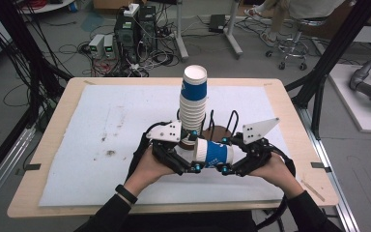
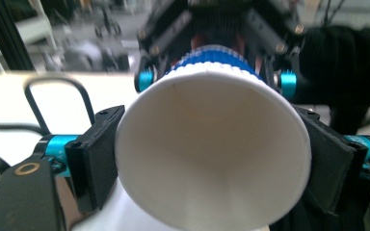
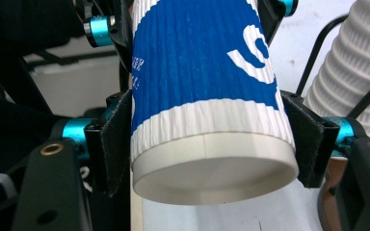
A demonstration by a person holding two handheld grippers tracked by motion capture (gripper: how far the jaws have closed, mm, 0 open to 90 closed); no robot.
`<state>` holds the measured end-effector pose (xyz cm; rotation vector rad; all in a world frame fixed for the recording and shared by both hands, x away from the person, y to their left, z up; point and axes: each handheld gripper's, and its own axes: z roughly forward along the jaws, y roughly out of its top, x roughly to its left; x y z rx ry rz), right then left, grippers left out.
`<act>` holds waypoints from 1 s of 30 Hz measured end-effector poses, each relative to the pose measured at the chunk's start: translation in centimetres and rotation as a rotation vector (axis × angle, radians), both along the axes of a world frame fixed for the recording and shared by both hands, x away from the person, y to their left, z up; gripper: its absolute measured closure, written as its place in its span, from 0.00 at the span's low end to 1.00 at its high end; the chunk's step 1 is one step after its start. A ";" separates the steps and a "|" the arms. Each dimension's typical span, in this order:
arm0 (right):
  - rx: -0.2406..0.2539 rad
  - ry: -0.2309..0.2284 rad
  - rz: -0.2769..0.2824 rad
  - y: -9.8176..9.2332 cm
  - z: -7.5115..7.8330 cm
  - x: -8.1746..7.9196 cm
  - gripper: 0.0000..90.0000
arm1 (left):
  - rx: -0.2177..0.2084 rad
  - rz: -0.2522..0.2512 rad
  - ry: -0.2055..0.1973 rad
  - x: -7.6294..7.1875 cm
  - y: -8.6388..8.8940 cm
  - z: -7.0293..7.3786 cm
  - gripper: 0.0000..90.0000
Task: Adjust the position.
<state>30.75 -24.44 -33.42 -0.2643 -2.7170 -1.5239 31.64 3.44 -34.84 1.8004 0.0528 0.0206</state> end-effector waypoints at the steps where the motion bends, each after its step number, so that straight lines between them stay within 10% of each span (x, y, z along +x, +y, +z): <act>1: 0.012 0.006 0.001 -0.1 0.1 0.0 0.31 | -0.027 0.004 0.001 -0.1 0.0 0.0 0.19; 7: 0.098 0.019 -0.012 -0.4 0.0 0.1 0.31 | -0.113 0.028 0.042 0.0 0.3 0.0 0.17; 18: 0.094 0.041 -0.005 -0.1 -0.6 0.2 0.32 | -0.040 -0.005 0.039 0.2 0.5 0.5 0.23; 30: -0.141 -0.049 -0.009 1.7 -0.2 -0.8 0.26 | 0.130 -0.013 -0.037 -0.3 -0.1 1.4 0.24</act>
